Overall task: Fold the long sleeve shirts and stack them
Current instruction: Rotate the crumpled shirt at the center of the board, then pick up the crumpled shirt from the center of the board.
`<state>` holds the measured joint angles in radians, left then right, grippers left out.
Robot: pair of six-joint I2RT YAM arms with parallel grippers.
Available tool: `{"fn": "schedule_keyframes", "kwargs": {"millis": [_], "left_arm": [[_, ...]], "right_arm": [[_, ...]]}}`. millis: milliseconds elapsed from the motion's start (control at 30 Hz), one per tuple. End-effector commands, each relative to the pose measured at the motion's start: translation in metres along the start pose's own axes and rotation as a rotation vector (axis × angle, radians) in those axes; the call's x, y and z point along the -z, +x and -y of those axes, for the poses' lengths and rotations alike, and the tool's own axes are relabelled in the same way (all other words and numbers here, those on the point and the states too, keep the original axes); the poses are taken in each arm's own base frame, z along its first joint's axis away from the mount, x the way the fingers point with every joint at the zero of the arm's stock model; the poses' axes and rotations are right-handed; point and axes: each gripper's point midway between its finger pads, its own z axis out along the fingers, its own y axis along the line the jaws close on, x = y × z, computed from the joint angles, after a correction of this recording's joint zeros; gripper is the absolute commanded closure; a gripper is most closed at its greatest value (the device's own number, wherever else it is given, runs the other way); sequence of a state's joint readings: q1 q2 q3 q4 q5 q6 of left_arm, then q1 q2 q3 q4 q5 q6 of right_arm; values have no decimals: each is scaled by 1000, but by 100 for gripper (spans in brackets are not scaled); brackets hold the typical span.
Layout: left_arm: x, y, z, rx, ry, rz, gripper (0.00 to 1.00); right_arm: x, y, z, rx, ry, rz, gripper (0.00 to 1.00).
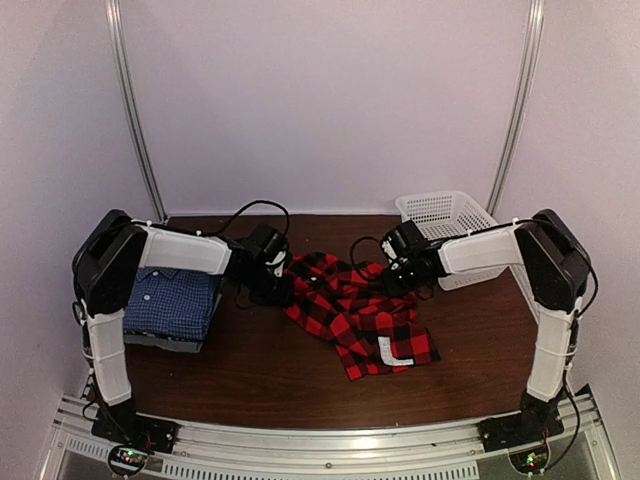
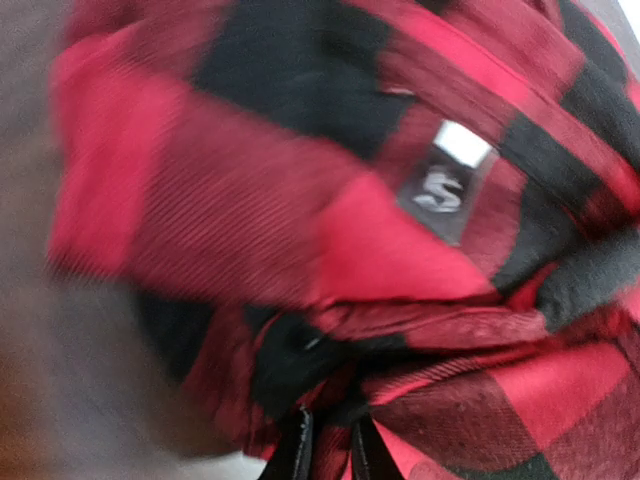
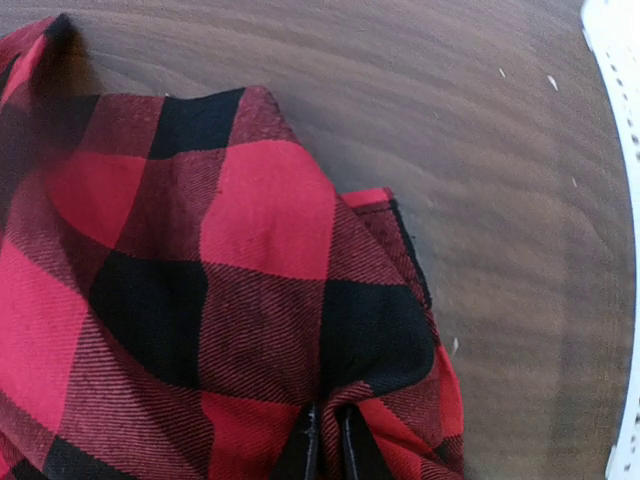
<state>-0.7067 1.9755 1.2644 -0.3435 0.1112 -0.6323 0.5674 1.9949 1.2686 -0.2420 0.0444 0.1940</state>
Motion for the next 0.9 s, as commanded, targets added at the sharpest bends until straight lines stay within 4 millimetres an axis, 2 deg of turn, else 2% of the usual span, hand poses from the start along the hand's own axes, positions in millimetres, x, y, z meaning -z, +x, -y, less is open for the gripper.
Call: {"fn": "schedule_keyframes", "kwargs": {"millis": [0,133,200,300,367,433,533,633,667,867], "left_arm": [[-6,-36,-27,-6,-65,24,86],[-12,-72,-40,-3,-72,54,86],[-12,-98,-45,0,-63,85,88],[-13,-126,-49,-7,-50,109,89],[-11,-141,-43,-26,-35,122,90],[-5,-147,-35,-35,-3,125,89],[14,-147,-19,-39,57,135,85],[38,-135,1,-57,113,153,71],[45,-126,9,-64,126,152,65],[75,-70,45,-79,188,134,43]], "right_arm": [[17,45,13,-144,5,-51,91],[38,72,-1,-252,-90,-38,91],[49,79,-11,-290,-127,-23,91],[64,79,-20,-313,-159,8,90],[71,75,-20,-320,-165,24,84],[78,65,-17,-314,-146,44,75],[90,46,-9,-295,-106,81,63],[100,26,-9,-260,-93,116,50],[101,22,-9,-242,-91,121,45],[104,3,-17,-157,-118,162,24]]}}
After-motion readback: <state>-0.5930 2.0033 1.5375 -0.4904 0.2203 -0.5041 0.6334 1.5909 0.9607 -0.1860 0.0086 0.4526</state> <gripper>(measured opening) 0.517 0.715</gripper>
